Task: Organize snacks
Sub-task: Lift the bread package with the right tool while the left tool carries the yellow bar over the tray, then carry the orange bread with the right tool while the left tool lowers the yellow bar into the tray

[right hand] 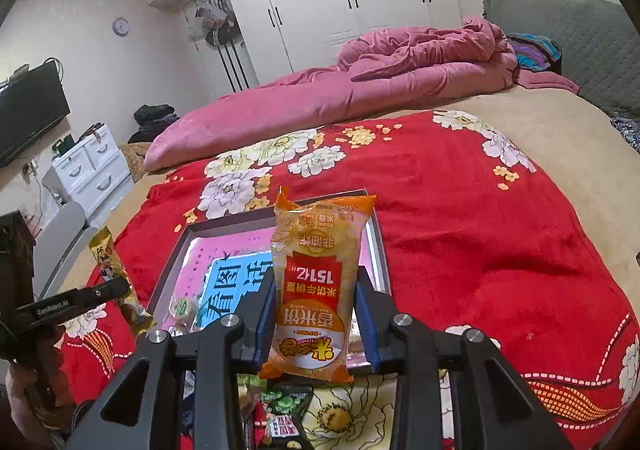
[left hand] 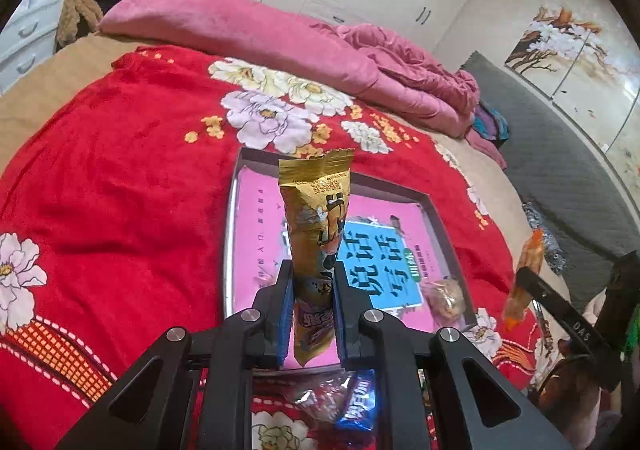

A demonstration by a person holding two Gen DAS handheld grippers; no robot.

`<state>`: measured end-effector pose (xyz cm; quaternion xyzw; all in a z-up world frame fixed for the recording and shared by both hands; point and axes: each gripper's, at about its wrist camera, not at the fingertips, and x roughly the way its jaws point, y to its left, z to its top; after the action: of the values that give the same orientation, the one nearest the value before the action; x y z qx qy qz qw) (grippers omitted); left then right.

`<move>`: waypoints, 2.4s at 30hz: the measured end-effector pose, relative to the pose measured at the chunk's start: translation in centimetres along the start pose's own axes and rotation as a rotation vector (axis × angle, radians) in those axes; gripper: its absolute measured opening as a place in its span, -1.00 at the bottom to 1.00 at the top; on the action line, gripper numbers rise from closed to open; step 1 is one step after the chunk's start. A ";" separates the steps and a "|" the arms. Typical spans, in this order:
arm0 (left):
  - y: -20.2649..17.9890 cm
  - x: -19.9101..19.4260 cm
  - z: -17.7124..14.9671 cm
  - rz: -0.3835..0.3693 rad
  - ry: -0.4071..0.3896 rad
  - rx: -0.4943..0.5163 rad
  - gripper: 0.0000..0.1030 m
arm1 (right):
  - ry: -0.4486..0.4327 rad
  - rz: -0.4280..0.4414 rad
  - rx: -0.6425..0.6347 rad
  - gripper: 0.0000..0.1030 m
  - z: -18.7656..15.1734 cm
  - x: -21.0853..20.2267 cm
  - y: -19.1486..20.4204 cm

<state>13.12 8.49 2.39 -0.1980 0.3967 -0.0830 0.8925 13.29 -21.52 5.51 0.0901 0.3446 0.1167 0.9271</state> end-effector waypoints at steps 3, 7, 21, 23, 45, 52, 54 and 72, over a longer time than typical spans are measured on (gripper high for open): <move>0.5 0.5 0.1 0.002 0.019 -0.008 -0.66 | 0.000 -0.001 -0.004 -0.30 0.5 0.6 0.4; 1.0 1.0 -0.1 0.013 0.035 -0.002 -0.66 | 0.001 -0.004 -0.006 -0.30 1.1 1.4 0.9; 1.7 2.5 -1.5 0.000 0.092 -0.017 -0.66 | 0.062 -0.019 -0.030 -0.30 0.4 4.6 1.7; 1.5 2.7 -1.8 0.000 0.097 -0.009 -0.66 | 0.069 -0.019 -0.029 -0.30 0.2 4.9 1.6; 0.1 4.4 -3.1 0.021 0.149 0.045 -0.66 | 0.107 -0.038 -0.034 -0.30 -0.8 7.0 1.4; -0.3 4.6 -3.3 0.021 0.159 0.064 -0.66 | 0.124 -0.053 -0.042 -0.30 -1.2 7.8 1.6; -0.3 4.7 -3.3 0.018 0.162 0.063 -0.66 | 0.128 -0.054 -0.046 -0.30 -1.3 8.1 1.7; 0.1 4.9 -3.4 0.008 0.167 0.041 -0.64 | 0.195 -0.030 -0.063 -0.30 -3.2 9.4 2.5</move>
<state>13.90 6.11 -2.96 -0.1706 0.4686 -0.1035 0.8606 17.72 -16.24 -2.04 0.0441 0.4306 0.1219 0.8932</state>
